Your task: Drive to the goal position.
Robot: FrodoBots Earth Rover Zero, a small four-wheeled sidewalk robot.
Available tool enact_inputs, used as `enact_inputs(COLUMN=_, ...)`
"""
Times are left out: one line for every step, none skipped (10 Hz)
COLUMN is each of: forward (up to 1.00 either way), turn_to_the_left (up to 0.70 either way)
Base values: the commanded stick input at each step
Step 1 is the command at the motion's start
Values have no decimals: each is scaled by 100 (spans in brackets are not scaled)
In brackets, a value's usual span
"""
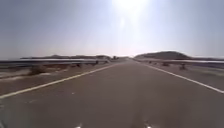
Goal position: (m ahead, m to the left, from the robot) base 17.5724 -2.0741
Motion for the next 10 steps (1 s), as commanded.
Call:
enact_inputs(forward=70, turn_to_the_left=0)
enact_inputs(forward=70, turn_to_the_left=0)
enact_inputs(forward=70, turn_to_the_left=0)
enact_inputs(forward=70, turn_to_the_left=0)
enact_inputs(forward=70, turn_to_the_left=0)
enact_inputs(forward=70, turn_to_the_left=0)
enact_inputs(forward=70, turn_to_the_left=0)
enact_inputs(forward=70, turn_to_the_left=0)
enact_inputs(forward=70, turn_to_the_left=-1)
enact_inputs(forward=70, turn_to_the_left=-22)
